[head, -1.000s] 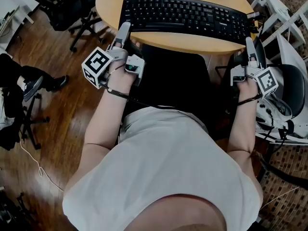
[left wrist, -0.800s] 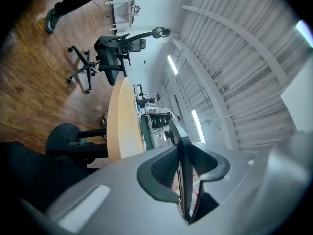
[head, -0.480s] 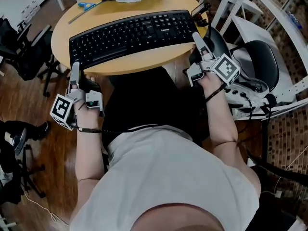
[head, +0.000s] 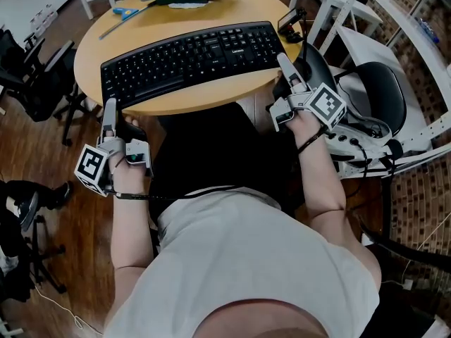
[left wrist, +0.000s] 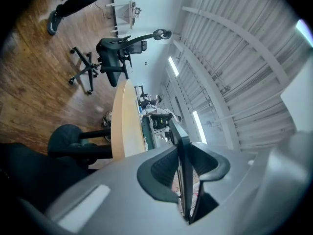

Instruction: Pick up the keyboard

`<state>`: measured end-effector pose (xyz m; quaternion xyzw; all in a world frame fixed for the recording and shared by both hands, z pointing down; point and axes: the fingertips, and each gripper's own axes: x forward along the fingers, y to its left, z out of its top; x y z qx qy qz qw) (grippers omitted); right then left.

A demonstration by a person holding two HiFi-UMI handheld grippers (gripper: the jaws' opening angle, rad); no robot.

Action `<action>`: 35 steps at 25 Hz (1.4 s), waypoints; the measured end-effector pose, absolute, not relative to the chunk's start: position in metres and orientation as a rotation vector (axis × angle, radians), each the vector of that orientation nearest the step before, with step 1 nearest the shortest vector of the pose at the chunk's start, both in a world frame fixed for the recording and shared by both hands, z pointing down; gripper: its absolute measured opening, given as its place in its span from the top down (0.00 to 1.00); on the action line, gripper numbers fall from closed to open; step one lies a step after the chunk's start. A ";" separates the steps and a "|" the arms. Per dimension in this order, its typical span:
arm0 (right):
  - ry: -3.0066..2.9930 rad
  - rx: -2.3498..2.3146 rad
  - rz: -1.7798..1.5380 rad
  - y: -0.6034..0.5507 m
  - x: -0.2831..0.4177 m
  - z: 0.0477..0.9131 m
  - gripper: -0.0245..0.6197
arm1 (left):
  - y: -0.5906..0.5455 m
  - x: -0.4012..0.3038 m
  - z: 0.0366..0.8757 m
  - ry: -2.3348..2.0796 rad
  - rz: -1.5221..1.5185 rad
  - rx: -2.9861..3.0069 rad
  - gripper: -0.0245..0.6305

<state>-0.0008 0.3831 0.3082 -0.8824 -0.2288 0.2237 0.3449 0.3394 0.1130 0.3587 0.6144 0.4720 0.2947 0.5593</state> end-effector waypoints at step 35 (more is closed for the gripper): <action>-0.594 -2.247 0.560 0.383 0.003 0.323 0.75 | 0.111 0.342 0.365 1.108 0.702 1.460 0.33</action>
